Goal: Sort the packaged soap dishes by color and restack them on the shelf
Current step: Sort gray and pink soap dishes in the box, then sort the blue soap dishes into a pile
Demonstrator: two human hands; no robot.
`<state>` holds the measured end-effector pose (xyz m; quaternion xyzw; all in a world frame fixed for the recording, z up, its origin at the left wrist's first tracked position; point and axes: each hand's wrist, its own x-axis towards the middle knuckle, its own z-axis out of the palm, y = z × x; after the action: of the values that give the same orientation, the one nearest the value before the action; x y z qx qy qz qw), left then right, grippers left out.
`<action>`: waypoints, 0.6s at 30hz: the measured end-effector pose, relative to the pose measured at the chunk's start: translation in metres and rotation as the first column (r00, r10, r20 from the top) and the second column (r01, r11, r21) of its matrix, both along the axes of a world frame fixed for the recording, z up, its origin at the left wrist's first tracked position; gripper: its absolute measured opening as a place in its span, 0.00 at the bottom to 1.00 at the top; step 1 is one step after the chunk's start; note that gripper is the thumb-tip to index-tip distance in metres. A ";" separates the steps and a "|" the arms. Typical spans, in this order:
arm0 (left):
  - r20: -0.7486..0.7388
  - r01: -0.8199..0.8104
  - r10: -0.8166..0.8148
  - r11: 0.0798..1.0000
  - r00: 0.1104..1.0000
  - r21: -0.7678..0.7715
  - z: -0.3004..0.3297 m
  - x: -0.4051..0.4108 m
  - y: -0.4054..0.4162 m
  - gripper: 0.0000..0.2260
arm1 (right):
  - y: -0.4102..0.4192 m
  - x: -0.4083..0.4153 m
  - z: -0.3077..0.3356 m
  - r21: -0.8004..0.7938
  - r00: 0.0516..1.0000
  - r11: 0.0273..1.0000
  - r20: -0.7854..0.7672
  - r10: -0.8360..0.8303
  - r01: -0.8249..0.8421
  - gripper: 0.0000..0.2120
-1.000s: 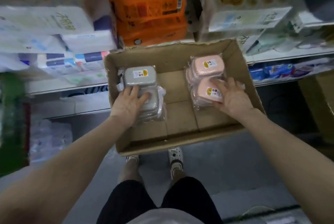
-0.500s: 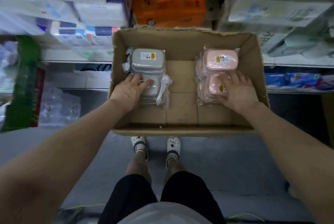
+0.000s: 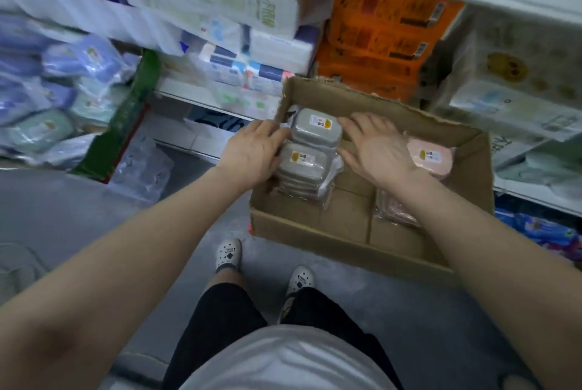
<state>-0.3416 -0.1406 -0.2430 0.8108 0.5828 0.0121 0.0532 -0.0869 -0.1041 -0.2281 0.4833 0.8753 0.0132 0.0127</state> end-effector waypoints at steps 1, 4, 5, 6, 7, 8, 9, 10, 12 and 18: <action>0.028 -0.034 0.033 0.999 0.999 0.028 0.005 -0.014 -0.003 0.24 | 0.004 -0.017 0.006 0.015 0.999 0.999 -0.004 0.033 -0.033 0.27; 0.048 -0.127 0.124 0.989 0.991 0.077 0.016 -0.067 -0.014 0.25 | 0.019 -0.078 0.022 0.062 0.990 0.989 -0.037 0.136 -0.133 0.28; 0.057 -0.155 0.150 0.983 0.987 0.098 0.018 -0.088 -0.018 0.25 | 0.024 -0.100 0.025 0.080 0.984 0.983 -0.049 0.171 -0.167 0.28; 0.073 -0.185 0.177 0.976 0.981 0.114 0.020 -0.109 -0.022 0.26 | 0.028 -0.124 0.028 0.099 0.977 0.975 -0.055 0.206 -0.200 0.28; 0.088 -0.217 0.207 0.968 0.974 0.128 0.021 -0.131 -0.027 0.26 | 0.031 -0.150 0.029 0.113 0.970 0.966 -0.053 0.238 -0.231 0.28; 0.095 -0.247 0.235 0.959 0.967 0.140 0.021 -0.155 -0.032 0.26 | 0.033 -0.177 0.030 0.128 0.962 0.957 -0.048 0.268 -0.261 0.29; 0.094 -0.277 0.266 0.949 0.960 0.148 0.020 -0.180 -0.038 0.26 | 0.035 -0.205 0.031 0.139 0.954 0.947 -0.043 0.297 -0.288 0.29; 0.088 -0.307 0.297 0.940 0.951 0.149 0.020 -0.206 -0.044 0.26 | 0.035 -0.234 0.031 0.144 0.945 0.938 -0.044 0.323 -0.314 0.29; 0.082 -0.364 0.355 0.922 0.931 0.135 0.020 -0.259 -0.058 0.25 | 0.035 -0.294 0.029 0.142 0.927 0.922 -0.057 0.370 -0.359 0.28; 0.072 -0.499 0.497 0.866 0.865 0.023 0.011 -0.406 -0.108 0.19 | 0.024 -0.453 0.008 0.098 0.897 0.903 -0.115 0.427 -0.418 0.28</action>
<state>-0.7480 -0.2485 -0.2324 0.6331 0.7699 0.0630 0.0499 -0.5395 -0.0802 -0.2203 0.2818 0.9571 0.0143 -0.0663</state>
